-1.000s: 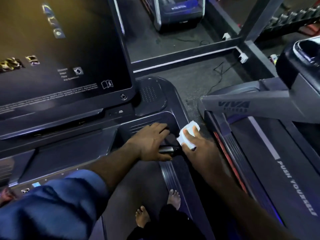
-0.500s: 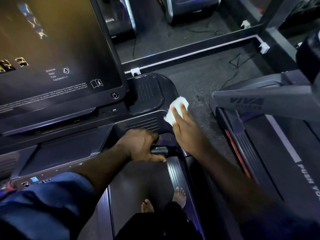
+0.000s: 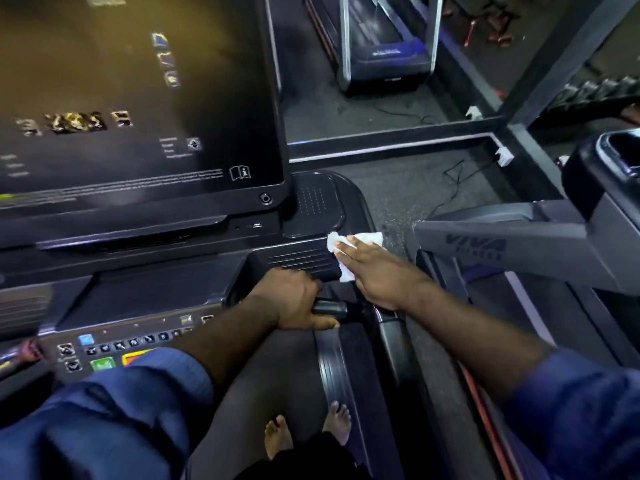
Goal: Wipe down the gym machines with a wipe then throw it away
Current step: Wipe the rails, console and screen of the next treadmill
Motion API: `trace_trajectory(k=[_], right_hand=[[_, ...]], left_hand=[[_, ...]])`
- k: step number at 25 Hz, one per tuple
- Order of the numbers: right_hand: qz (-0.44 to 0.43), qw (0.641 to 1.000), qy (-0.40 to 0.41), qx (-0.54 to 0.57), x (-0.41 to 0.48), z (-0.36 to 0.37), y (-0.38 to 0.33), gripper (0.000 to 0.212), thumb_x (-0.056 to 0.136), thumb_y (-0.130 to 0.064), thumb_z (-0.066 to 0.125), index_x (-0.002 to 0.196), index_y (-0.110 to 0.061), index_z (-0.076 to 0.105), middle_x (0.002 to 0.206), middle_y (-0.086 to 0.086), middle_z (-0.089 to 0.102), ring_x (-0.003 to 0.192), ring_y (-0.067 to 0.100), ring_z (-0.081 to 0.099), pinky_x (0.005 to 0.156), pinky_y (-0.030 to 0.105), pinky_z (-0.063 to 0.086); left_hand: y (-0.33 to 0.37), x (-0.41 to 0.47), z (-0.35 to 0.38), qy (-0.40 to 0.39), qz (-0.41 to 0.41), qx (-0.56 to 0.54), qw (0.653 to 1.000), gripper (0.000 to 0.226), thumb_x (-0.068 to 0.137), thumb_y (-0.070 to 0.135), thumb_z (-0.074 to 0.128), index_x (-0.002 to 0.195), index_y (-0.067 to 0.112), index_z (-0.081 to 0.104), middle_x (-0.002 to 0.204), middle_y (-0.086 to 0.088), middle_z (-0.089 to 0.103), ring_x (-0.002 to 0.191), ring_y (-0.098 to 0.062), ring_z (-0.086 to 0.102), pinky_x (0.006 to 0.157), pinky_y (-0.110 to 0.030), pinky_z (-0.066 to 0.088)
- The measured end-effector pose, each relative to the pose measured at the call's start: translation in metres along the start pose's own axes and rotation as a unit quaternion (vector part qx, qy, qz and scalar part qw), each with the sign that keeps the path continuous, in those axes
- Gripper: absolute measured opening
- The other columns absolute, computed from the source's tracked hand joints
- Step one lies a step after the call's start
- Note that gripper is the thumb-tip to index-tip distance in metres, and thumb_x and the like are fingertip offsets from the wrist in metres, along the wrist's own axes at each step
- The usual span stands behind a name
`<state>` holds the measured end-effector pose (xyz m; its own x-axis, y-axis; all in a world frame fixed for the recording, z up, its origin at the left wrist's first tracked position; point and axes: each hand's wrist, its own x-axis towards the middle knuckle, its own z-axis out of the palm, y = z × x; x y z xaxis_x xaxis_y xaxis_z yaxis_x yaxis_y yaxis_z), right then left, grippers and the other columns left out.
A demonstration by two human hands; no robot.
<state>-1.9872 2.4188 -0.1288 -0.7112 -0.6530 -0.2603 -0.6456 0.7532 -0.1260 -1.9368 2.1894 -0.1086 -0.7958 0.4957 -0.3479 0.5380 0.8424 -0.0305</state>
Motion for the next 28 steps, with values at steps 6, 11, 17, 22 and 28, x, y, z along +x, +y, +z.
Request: trace_trajectory(k=[6,11,17,22,28], right_hand=[[-0.076,0.976,-0.122,-0.161,0.004,-0.011,-0.006,0.072,0.090,-0.045,0.021,0.153,-0.023,0.047,0.153,0.005,0.053,0.145,0.030,0.043,0.122,0.052,0.027],[-0.185,0.939,-0.174,-0.231,0.022,-0.038,-0.008,0.085,0.088,-0.053,0.005,0.155,-0.023,0.047,0.166,-0.002,0.038,0.154,0.021,0.032,0.127,0.037,0.015],[-0.286,0.916,-0.090,-0.266,0.070,-0.026,-0.008,0.067,0.108,-0.056,0.025,0.167,-0.025,0.014,0.174,-0.010,0.004,0.160,0.013,0.010,0.128,0.043,0.013],[-0.341,0.908,-0.024,-0.242,0.115,0.012,-0.046,0.059,0.109,-0.047,0.019,0.165,-0.028,0.023,0.171,-0.014,0.007,0.160,0.012,0.008,0.129,0.042,0.004],[-0.315,0.919,0.065,-0.228,0.108,0.005,-0.027,0.063,0.111,-0.053,0.030,0.167,-0.029,0.014,0.174,-0.012,0.008,0.160,0.010,0.008,0.129,0.041,0.009]], left_hand=[[-0.063,-0.054,-0.002,0.057,0.030,0.076,0.995,0.079,0.084,0.089,0.038,0.116,0.023,0.067,0.117,-0.003,0.069,0.113,-0.025,0.060,0.101,-0.044,0.039],[-0.088,-0.079,0.019,0.083,0.032,-0.058,0.994,0.073,0.085,0.081,0.049,0.125,0.021,0.062,0.125,0.002,0.058,0.121,-0.020,0.050,0.111,-0.037,0.035],[-0.105,-0.081,0.027,0.305,-0.310,-0.346,0.831,0.013,0.086,0.024,0.064,0.094,0.013,0.064,0.098,-0.005,0.063,0.097,-0.028,0.059,0.084,-0.040,0.052],[-0.102,-0.069,0.022,0.235,-0.380,-0.352,0.823,0.014,0.085,0.002,0.056,0.093,0.013,0.062,0.094,-0.003,0.059,0.084,-0.025,0.056,0.076,-0.037,0.051],[-0.101,-0.068,0.020,0.209,-0.361,-0.320,0.850,0.014,0.082,0.001,0.053,0.089,0.013,0.059,0.096,-0.008,0.063,0.089,-0.032,0.060,0.079,-0.046,0.055]])
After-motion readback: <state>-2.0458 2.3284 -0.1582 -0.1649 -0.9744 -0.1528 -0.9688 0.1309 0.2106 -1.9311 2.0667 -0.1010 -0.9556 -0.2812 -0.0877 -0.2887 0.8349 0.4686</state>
